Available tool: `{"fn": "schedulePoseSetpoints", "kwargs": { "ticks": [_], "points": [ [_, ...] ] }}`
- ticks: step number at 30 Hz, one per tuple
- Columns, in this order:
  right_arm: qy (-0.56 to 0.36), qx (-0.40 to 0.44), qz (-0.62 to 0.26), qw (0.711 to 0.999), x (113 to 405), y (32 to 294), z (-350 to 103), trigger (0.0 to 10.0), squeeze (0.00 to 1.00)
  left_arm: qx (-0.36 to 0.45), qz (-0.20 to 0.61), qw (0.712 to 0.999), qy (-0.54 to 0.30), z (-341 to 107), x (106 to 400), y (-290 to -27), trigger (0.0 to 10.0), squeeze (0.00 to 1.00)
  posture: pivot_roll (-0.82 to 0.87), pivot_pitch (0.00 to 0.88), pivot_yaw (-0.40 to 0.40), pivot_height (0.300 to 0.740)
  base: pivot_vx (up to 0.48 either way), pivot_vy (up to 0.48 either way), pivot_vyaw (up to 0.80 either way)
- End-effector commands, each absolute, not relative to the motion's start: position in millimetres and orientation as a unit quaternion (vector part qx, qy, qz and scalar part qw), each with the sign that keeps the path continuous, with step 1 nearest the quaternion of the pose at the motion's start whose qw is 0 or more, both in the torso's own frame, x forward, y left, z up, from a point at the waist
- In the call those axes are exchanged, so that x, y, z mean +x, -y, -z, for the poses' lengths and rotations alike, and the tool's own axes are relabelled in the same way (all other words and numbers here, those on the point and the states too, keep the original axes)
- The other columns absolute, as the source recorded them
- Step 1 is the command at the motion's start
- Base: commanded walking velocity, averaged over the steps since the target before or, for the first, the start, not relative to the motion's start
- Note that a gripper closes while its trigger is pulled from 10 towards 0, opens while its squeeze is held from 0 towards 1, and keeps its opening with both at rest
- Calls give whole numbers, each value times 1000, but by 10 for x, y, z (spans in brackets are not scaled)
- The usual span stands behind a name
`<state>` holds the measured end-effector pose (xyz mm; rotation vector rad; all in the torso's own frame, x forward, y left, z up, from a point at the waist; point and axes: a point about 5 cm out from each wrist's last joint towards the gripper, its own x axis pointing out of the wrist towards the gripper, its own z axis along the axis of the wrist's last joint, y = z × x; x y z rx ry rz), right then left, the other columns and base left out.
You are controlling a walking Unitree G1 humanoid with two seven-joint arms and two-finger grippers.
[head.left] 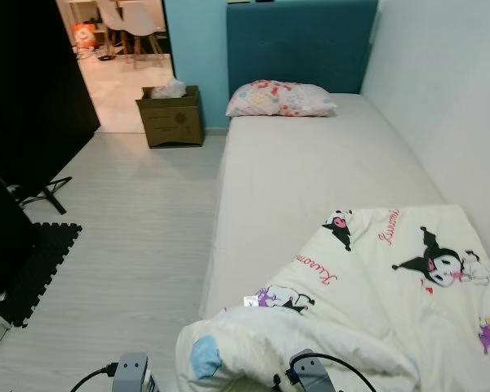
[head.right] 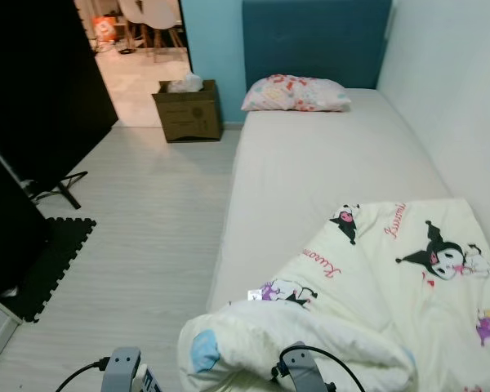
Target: Clean up the room
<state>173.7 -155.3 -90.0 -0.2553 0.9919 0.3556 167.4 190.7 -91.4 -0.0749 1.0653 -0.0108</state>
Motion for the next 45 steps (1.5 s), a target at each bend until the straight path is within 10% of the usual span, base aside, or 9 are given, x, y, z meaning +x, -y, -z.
{"fn": "schedulePoseSetpoints", "kwargs": {
  "ticks": [1, 45],
  "points": [
    [-471, -121, -176, 856, 1731, 1512, 903, 10000, 0, -32, -1, 859, -510, 922, 1638, -1960, 10000, 0, -24, 0, 14, 740, -285, 319, 0],
    [-438, -234, -253, 830, 1799, 1424, 870, 10000, 0, -38, 15, 867, -496, 909, 1698, -1839, 10000, 0, -26, 0, -13, 740, -93, 102, 185]
  ]
}}
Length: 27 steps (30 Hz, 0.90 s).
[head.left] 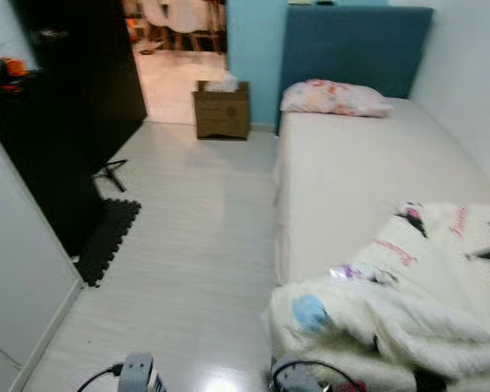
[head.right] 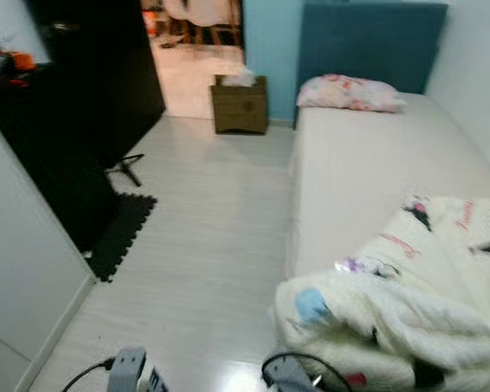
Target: Clean up the room
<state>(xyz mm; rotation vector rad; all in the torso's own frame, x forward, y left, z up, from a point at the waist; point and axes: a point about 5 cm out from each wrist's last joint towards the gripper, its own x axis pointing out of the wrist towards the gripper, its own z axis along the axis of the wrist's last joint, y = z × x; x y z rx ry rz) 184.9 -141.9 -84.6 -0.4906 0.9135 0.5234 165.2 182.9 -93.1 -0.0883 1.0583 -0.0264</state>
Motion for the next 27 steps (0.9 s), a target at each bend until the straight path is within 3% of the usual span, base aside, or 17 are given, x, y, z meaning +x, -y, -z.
{"fn": "schedulePoseSetpoints", "kwargs": {
  "ticks": [1, 8, 27],
  "points": [
    [-438, -236, -256, 828, 1799, 1419, 870, 10000, 0, -38, 16, 868, -495, 905, 1706, -1838, 10000, 0, -23, 0, -13, 740, 0, 0, 0],
    [-436, -259, -279, 815, 1790, 1379, 876, 10000, 0, -42, 18, 869, -493, 900, 1711, -1849, 10000, 0, -12, 0, -18, 740, 0, 0, 0],
    [-447, -257, -265, 815, 1736, 1444, 902, 10000, 0, -45, 26, 868, -495, 918, 1676, -1808, 10000, 0, -22, 0, -23, 740, 0, 0, 0]
  ]
}}
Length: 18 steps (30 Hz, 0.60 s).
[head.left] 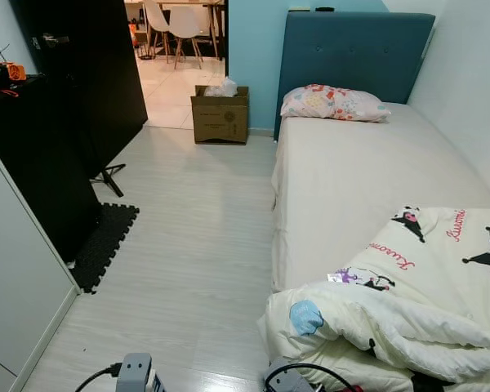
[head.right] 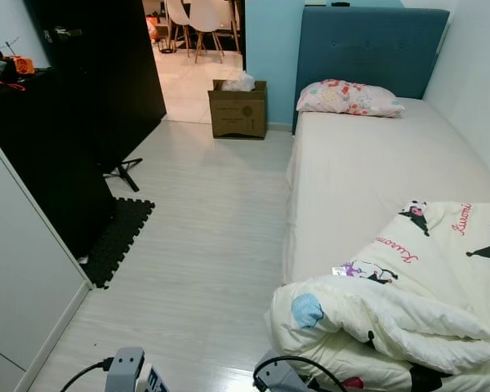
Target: Clean up the room
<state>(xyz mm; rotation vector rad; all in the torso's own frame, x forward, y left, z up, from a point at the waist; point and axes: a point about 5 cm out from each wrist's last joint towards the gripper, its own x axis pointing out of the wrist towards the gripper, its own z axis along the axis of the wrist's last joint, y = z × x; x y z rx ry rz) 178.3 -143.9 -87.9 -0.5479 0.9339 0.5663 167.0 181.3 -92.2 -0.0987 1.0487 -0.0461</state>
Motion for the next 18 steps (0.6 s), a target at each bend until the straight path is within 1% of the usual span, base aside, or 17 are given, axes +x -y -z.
{"fn": "schedulePoseSetpoints", "kwargs": {
  "ticks": [1, 18],
  "points": [
    [-447, -256, -265, 815, 1734, 1448, 903, 10000, 0, -45, 27, 868, -494, 917, 1679, -1802, 10000, 0, -23, 0, -25, 740, 0, 0, 0],
    [-451, -248, -261, 817, 1726, 1466, 906, 10000, 0, -44, 27, 867, -496, 921, 1664, -1818, 10000, 0, -15, 0, -25, 740, 276, 0, 0]
  ]
}}
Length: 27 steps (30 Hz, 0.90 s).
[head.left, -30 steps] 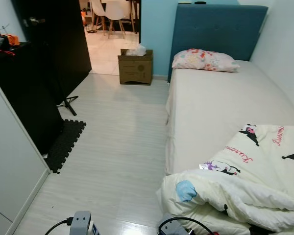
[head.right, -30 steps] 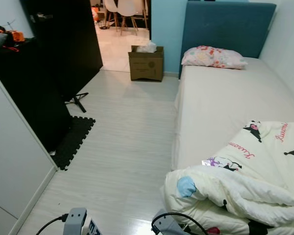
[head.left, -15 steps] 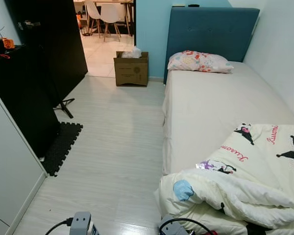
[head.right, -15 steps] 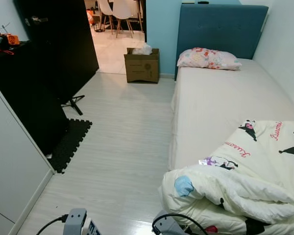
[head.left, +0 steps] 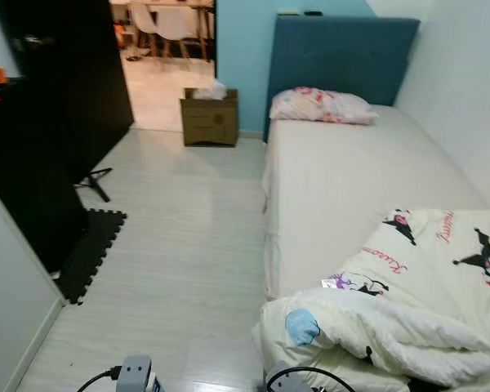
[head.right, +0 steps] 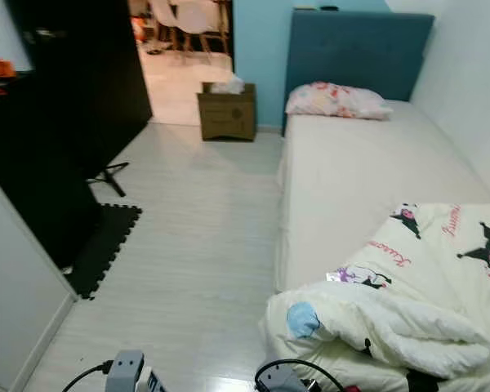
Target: Clean up the room
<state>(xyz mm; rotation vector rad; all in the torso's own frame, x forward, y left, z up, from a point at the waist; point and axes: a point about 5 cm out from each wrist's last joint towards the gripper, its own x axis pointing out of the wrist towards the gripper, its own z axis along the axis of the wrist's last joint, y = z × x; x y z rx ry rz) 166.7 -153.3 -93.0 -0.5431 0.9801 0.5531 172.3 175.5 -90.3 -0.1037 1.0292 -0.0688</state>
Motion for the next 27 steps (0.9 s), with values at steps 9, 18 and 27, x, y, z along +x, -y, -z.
{"fn": "schedulePoseSetpoints", "kwargs": {
  "ticks": [9, 18, 27],
  "points": [
    [-440, -256, -271, 817, 1732, 1474, 897, 10000, 0, -58, 14, 870, -489, 908, 1691, -1829, 10000, 0, -4, 0, -30, 740, 227, 0, 154],
    [-451, -283, -296, 793, 1770, 1434, 891, 10000, 0, -69, 2, 874, -480, 892, 1730, -1826, 10000, 0, 29, 0, -50, 740, 0, 0, 72],
    [-481, -262, -282, 788, 1639, 1433, 955, 10000, 0, -57, 14, 873, -485, 904, 1699, -1825, 10000, 0, 34, 0, -40, 740, 0, 0, 0]
  ]
}}
